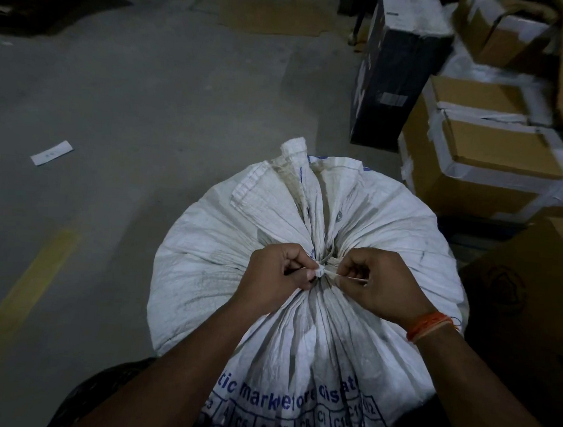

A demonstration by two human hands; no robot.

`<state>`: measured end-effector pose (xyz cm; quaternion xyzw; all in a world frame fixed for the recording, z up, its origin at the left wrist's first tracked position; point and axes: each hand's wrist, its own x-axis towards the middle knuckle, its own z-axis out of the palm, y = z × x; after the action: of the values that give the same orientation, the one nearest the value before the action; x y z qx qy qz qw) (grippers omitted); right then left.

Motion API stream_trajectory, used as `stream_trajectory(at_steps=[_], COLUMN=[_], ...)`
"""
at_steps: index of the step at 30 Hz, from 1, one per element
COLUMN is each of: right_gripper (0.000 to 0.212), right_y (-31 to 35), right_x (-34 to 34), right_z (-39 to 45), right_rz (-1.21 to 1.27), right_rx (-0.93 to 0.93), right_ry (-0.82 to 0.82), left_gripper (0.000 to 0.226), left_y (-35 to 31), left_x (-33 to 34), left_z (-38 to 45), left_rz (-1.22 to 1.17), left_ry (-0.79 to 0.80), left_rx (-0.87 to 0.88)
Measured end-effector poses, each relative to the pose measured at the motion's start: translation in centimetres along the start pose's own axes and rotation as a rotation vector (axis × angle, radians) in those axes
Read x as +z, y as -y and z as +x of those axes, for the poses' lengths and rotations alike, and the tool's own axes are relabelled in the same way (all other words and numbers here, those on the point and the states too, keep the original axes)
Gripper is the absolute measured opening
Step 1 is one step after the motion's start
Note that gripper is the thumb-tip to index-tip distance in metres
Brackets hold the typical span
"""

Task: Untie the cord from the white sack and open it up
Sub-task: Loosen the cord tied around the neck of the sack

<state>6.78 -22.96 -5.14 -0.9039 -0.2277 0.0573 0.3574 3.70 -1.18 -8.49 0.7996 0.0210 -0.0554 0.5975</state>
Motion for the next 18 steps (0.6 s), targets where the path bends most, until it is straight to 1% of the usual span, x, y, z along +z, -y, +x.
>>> stream_trajectory(at_steps=[13,18], right_gripper=[0.009,0.010], right_y=[0.1,0.3], right_x=[1.6,0.5], right_z=[0.6,0.2], right_rz=[-0.018,0.060], right_rx=[0.046,-0.013], right_ry=[-0.024,0.008], left_gripper=[0.010,0.010], left_y=[-0.1,0.0], left_x=[0.0,0.0], left_z=[0.0,0.1], left_rz=[-0.009,-0.020], left_ry=[0.017,0.020], left_rx=[-0.002,0.002])
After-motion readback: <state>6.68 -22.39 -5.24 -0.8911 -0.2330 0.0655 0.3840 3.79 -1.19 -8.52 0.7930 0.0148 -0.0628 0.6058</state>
